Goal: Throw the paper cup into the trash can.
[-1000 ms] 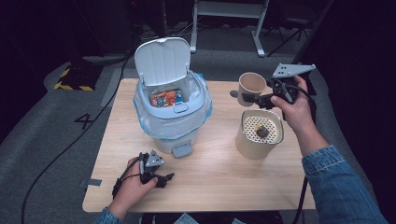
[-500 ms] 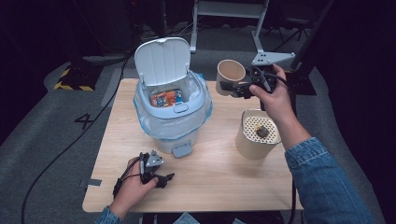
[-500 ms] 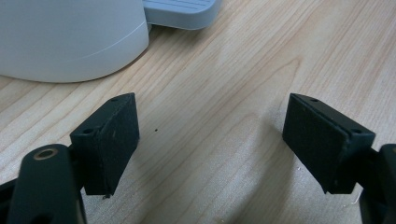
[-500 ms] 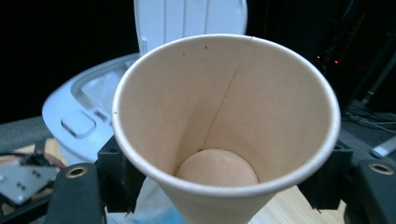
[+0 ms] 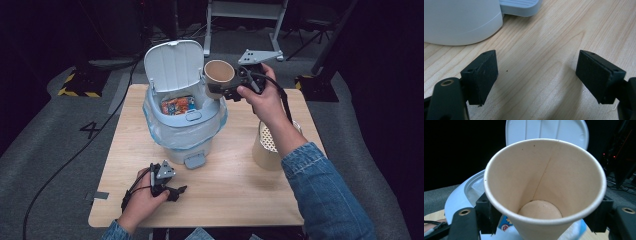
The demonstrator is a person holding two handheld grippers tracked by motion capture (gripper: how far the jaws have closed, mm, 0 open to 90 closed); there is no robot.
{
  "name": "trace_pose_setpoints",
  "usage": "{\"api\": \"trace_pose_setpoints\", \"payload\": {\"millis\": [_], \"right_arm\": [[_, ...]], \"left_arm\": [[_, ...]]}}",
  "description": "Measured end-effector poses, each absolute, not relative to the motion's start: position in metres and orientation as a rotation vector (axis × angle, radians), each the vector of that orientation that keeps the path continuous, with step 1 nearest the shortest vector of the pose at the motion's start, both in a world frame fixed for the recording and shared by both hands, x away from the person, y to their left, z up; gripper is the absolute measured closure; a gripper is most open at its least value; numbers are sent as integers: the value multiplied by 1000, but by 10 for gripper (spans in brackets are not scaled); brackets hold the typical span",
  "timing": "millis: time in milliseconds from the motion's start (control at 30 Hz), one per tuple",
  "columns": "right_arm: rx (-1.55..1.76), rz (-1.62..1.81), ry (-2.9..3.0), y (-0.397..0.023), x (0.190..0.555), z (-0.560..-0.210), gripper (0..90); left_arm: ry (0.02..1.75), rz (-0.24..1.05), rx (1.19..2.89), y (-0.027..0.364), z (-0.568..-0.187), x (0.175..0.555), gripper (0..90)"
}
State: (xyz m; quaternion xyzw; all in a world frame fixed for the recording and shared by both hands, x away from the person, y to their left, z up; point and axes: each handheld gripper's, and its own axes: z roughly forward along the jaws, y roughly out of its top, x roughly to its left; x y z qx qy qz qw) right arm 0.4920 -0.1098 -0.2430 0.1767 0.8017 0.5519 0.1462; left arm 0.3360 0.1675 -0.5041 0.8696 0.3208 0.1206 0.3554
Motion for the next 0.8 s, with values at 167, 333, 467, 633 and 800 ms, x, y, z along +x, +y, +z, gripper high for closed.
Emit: {"api": "trace_pose_setpoints", "payload": {"millis": [167, 333, 467, 633, 800], "right_arm": [[503, 1573, 2327, -93, 495, -248, 279], [494, 1537, 2357, -78, 495, -254, 279], [484, 1520, 2376, -68, 495, -258, 278], [455, 1452, 2422, -58, 494, -262, 278], [438, 1411, 2454, -51, 497, -266, 261]], "left_arm": [[829, 310, 2248, 167, -504, 336, 182], [828, 310, 2248, 167, -504, 336, 182], [828, 311, 2248, 167, -504, 336, 182], [829, 310, 2247, 167, -504, 336, 182], [829, 310, 2247, 167, -504, 336, 182]]}}
